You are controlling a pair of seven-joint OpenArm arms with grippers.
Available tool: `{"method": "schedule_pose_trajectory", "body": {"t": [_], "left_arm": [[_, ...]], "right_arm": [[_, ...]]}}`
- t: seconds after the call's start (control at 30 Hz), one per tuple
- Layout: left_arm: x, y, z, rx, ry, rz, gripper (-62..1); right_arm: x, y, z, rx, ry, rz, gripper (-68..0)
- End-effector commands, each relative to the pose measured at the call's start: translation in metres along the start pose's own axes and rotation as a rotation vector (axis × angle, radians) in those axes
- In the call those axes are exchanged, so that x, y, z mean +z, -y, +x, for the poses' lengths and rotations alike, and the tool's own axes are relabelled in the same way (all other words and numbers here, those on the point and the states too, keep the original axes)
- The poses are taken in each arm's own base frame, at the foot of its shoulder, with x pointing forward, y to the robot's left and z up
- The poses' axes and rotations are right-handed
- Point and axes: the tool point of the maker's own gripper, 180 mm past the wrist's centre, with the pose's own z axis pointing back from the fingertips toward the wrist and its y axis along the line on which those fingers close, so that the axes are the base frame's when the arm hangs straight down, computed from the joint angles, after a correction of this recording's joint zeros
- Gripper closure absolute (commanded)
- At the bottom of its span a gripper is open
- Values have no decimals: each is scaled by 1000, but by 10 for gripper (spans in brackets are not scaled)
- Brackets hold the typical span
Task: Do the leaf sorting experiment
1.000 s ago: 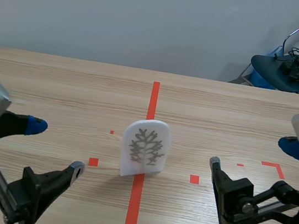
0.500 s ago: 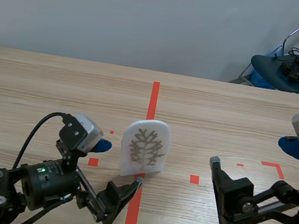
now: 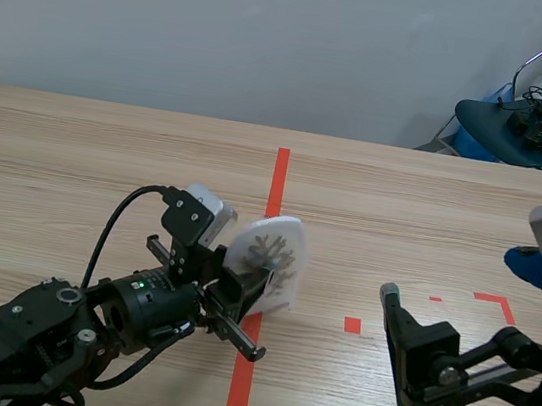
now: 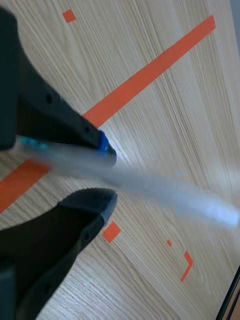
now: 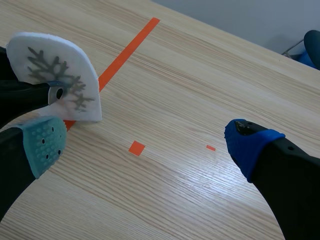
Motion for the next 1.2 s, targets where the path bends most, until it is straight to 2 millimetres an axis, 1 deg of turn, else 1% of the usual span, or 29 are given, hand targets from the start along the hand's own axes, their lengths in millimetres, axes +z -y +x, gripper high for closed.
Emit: {"method": "schedule_pose_trajectory", "body": {"t": [0.0, 0.1, 0.17, 0.27, 0.33, 0.37, 0.43, 0.5, 0.53, 0.6, 0.67, 0.73, 0.8, 0.87, 0.97, 1.17], "left_arm": [[-1, -1, 15, -5, 47, -1, -92], [1, -3, 16, -15, 45, 0, -85], [4, -5, 25, -34, 60, -1, -85], [15, -15, 49, -84, 101, 21, -85], [28, -29, 69, -117, 142, 59, -85], [35, -39, 77, -122, 158, 85, -85], [51, -69, 89, -118, 171, 171, -85], [72, -109, 94, -109, 179, 304, -85], [86, -131, 97, -101, 186, 385, -85], [112, -170, 99, -79, 197, 527, -85], [137, -200, 97, -65, 192, 636, -85], [155, -220, 89, -62, 170, 689, -85], [167, -233, 77, -50, 145, 725, -85], [176, -242, 65, -48, 125, 750, -85], [187, -249, 48, -37, 109, 783, -85], [208, -260, 24, 53, 132, 856, -85]], "right_arm": [[-2, 4, 17, 11, 51, -10, -679], [-2, 4, 17, 11, 51, -10, -679], [-2, 4, 17, 11, 51, -10, -679], [-2, 4, 17, 11, 51, -10, -679], [-2, 4, 17, 11, 51, -10, -679], [-2, 4, 17, 11, 51, -10, -679], [-2, 4, 17, 11, 51, -10, -679], [-2, 4, 17, 11, 51, -10, -679], [-2, 4, 17, 11, 51, -10, -679], [-2, 4, 17, 11, 51, -10, -679], [-2, 4, 17, 11, 51, -10, -679], [-2, 4, 17, 11, 51, -10, -679], [-2, 4, 17, 11, 51, -10, -679], [-2, 4, 17, 11, 51, -10, -679], [-2, 4, 17, 11, 51, -10, -679], [-2, 4, 17, 11, 51, -10, -679]]}}
